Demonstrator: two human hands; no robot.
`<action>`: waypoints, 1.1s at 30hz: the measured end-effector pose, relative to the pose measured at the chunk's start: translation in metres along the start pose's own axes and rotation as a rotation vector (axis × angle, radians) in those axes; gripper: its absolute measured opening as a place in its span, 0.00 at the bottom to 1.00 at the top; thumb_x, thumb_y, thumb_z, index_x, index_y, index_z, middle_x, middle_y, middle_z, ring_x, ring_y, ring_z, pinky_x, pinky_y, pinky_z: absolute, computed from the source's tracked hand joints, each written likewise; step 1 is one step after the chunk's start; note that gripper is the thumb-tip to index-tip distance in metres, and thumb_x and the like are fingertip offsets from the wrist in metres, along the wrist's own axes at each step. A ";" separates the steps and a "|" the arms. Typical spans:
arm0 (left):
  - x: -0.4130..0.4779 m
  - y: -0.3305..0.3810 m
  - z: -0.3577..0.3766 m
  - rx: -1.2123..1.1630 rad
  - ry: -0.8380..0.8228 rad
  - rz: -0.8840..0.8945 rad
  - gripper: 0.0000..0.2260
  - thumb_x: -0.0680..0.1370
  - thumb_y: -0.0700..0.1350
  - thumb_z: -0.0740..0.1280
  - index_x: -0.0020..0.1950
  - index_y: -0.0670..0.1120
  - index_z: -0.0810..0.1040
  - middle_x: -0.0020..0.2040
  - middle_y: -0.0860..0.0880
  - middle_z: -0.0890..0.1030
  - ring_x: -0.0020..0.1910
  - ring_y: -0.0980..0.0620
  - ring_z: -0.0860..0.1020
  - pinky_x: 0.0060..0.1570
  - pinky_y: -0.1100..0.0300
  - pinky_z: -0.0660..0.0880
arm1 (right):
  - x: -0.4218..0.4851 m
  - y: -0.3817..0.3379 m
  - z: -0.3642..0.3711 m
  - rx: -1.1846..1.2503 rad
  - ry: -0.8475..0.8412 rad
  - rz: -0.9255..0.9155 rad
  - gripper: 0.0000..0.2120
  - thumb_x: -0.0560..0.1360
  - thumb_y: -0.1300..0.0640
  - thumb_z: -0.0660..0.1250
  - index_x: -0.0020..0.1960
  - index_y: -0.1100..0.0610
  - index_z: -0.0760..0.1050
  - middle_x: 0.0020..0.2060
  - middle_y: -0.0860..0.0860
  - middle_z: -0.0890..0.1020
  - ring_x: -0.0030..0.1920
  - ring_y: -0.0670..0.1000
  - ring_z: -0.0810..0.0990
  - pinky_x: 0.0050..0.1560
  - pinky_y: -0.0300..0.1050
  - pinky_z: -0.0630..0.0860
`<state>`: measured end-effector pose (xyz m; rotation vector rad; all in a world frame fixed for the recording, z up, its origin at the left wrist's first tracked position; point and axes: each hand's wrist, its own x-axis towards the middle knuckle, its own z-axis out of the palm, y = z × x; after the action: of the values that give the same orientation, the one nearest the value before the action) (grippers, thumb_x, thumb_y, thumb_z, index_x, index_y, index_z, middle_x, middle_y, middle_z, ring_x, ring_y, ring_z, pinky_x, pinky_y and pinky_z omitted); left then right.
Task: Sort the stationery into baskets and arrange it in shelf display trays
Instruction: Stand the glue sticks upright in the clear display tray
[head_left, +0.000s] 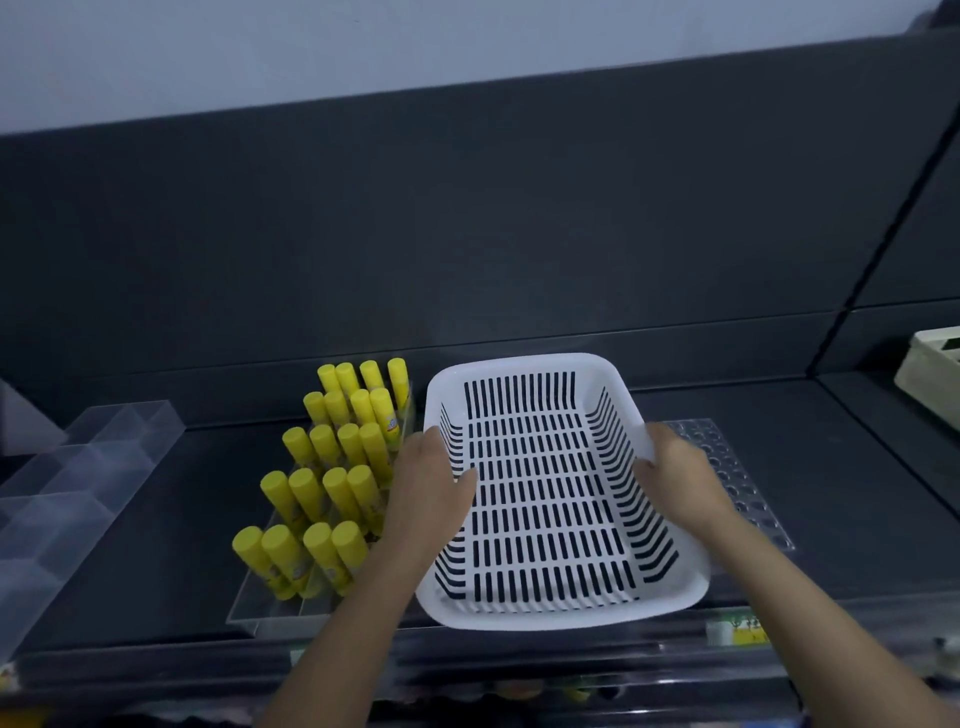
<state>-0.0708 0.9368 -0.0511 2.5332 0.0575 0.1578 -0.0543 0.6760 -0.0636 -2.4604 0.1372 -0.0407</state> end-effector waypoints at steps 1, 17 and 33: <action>-0.002 -0.001 0.003 -0.038 0.027 -0.017 0.14 0.76 0.45 0.67 0.60 0.43 0.72 0.57 0.47 0.75 0.54 0.51 0.73 0.54 0.55 0.75 | 0.000 0.002 -0.001 0.003 0.006 0.007 0.07 0.75 0.64 0.58 0.50 0.54 0.66 0.35 0.46 0.74 0.32 0.46 0.75 0.25 0.38 0.65; -0.017 0.006 -0.019 -0.402 0.197 -0.090 0.11 0.79 0.34 0.59 0.58 0.45 0.74 0.49 0.49 0.79 0.43 0.53 0.76 0.35 0.68 0.69 | -0.031 -0.017 -0.025 0.083 0.182 -0.043 0.04 0.76 0.63 0.60 0.50 0.56 0.69 0.38 0.49 0.77 0.34 0.45 0.76 0.28 0.40 0.69; -0.033 0.075 -0.024 -0.828 -0.089 -0.053 0.10 0.73 0.37 0.69 0.44 0.54 0.78 0.41 0.55 0.85 0.39 0.54 0.84 0.37 0.54 0.81 | -0.129 0.024 -0.096 0.172 0.457 0.135 0.11 0.78 0.57 0.62 0.60 0.51 0.71 0.43 0.43 0.78 0.39 0.42 0.78 0.31 0.37 0.71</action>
<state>-0.1062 0.8861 0.0077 1.7077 0.0170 0.0323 -0.1910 0.6117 -0.0035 -2.2268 0.4758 -0.5340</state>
